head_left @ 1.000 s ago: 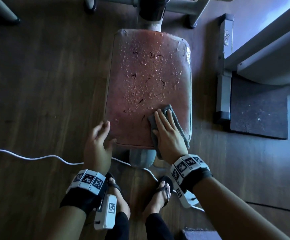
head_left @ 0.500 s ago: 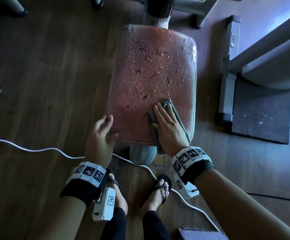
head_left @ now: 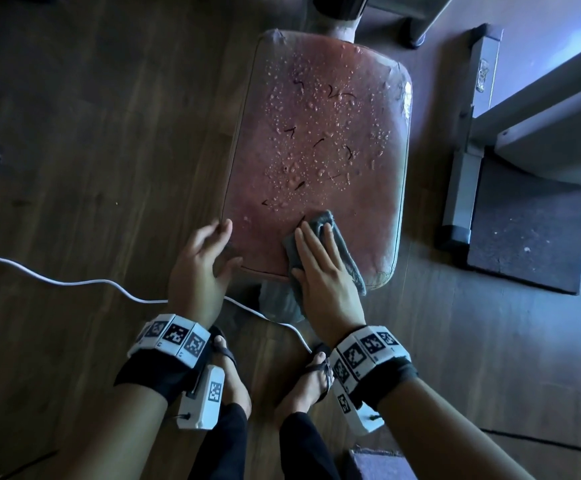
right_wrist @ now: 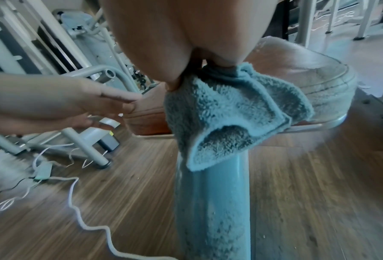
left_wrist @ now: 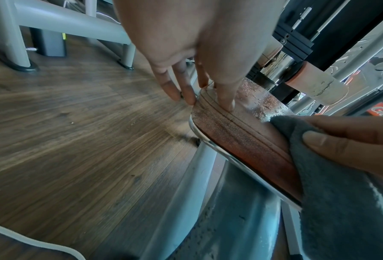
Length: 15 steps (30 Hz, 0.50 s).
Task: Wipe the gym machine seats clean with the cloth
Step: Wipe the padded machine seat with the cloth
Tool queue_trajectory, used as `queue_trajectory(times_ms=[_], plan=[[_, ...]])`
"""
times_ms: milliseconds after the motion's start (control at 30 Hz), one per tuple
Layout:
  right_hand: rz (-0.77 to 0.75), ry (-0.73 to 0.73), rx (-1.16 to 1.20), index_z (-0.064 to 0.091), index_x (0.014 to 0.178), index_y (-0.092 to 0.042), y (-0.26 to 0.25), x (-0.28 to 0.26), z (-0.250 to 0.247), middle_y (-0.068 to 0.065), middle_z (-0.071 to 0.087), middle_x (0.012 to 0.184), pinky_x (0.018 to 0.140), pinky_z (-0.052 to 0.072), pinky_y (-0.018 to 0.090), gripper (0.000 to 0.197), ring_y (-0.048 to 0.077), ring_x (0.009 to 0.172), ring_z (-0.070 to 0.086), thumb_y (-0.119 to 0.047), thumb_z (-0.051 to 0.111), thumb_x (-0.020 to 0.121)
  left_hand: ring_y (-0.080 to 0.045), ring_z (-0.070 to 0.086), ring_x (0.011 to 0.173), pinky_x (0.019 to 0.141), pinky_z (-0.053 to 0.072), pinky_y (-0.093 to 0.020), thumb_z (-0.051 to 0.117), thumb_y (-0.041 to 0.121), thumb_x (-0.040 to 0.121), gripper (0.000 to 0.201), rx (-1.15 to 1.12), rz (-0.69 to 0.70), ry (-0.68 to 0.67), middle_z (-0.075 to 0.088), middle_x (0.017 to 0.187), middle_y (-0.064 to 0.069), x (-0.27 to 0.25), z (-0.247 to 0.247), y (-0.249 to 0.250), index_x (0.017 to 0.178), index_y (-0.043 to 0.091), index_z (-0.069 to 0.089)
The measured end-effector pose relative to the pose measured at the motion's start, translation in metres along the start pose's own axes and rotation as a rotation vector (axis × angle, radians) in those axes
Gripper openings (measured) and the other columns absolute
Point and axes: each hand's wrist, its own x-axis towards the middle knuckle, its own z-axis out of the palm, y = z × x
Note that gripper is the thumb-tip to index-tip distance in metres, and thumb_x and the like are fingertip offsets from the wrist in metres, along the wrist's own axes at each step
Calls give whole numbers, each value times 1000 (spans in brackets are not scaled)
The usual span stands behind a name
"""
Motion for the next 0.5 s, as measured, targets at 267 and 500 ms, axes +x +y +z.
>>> queue_trajectory(times_ms=[267, 500], plan=[[-19, -8, -2, 35, 148, -14, 4, 24, 1, -1, 30, 156, 119, 21, 35, 53, 26, 148, 15, -28, 46, 99, -17, 53, 123, 98, 40, -20, 74, 16, 84, 55, -29, 27, -27, 54, 137, -6, 1, -5, -2, 137, 16, 57], [-2, 67, -2, 36, 147, -8, 2, -3, 5, 8, 27, 156, 120, 18, 42, 55, 31, 147, 14, -19, 54, 97, -16, 54, 121, 95, 39, -15, 76, 11, 81, 58, -38, 37, -37, 56, 135, -4, 3, -9, -3, 136, 18, 58]])
